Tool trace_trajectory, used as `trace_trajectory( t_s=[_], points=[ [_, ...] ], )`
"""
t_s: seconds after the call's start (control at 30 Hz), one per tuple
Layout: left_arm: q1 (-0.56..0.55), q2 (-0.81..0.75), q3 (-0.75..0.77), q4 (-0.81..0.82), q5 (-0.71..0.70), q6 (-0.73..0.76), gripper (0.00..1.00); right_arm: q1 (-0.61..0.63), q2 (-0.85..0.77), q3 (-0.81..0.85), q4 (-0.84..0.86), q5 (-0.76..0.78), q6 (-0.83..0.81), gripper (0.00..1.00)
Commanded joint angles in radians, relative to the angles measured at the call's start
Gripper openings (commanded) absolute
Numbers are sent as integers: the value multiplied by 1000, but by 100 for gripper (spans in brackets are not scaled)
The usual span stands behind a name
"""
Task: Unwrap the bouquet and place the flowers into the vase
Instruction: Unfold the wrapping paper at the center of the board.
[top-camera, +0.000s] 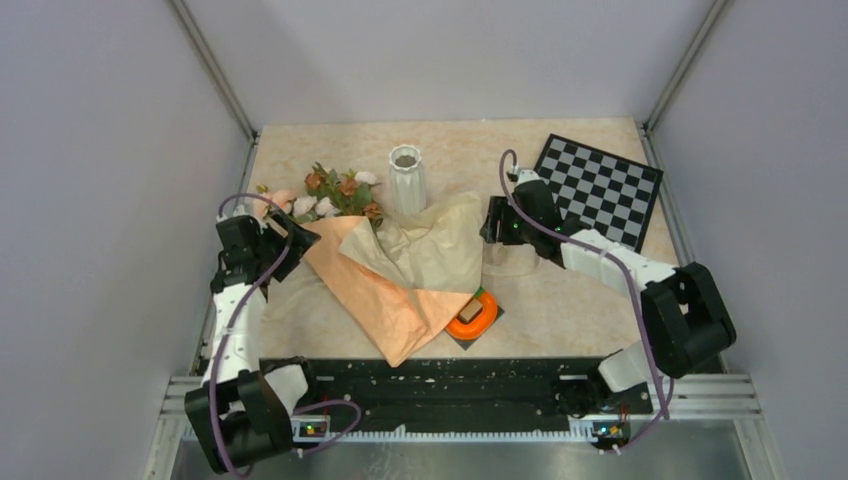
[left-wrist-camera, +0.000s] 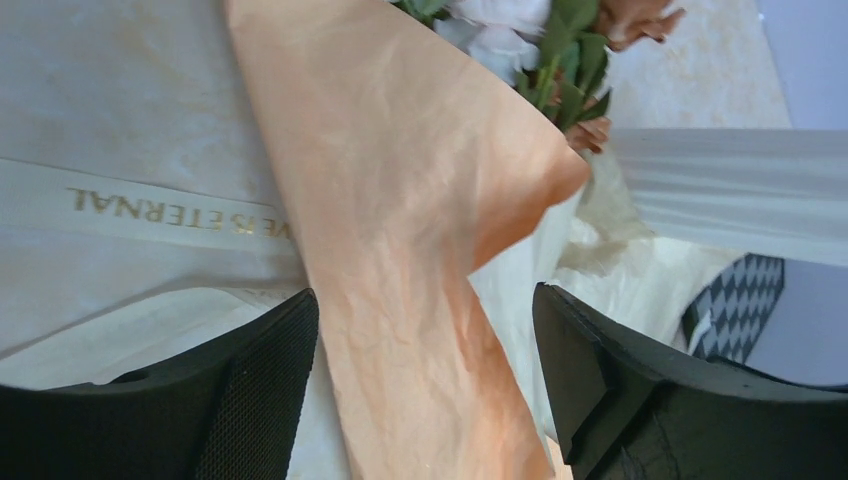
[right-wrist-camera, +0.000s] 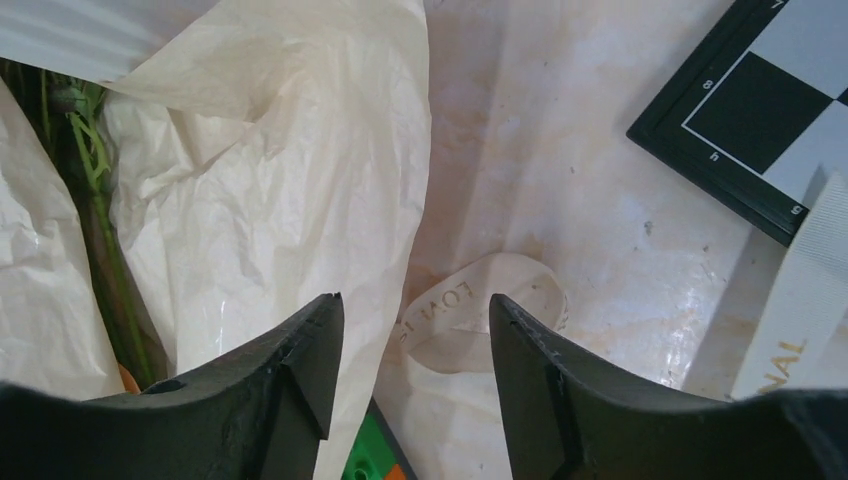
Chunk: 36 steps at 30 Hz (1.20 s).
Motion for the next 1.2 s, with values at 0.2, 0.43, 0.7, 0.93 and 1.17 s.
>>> trace_trajectory(
  t_s=[0.2, 0.43, 0.7, 0.93, 1.17],
  points=[
    [-162, 13, -43, 155, 214, -162, 87, -9, -204, -99, -32, -79, 22, 61],
    [-235, 16, -69, 202, 153, -226, 77, -9, -279, -170, 36, -179, 133, 61],
    [-266, 82, -97, 201, 138, -236, 80, -7, -250, -200, 63, -256, 150, 61],
    [-284, 119, -111, 277, 169, -251, 66, -8, -237, -264, 110, -365, 177, 61],
    [-286, 160, -110, 324, 175, -250, 39, 6, -190, -316, 187, -395, 230, 61]
  ],
)
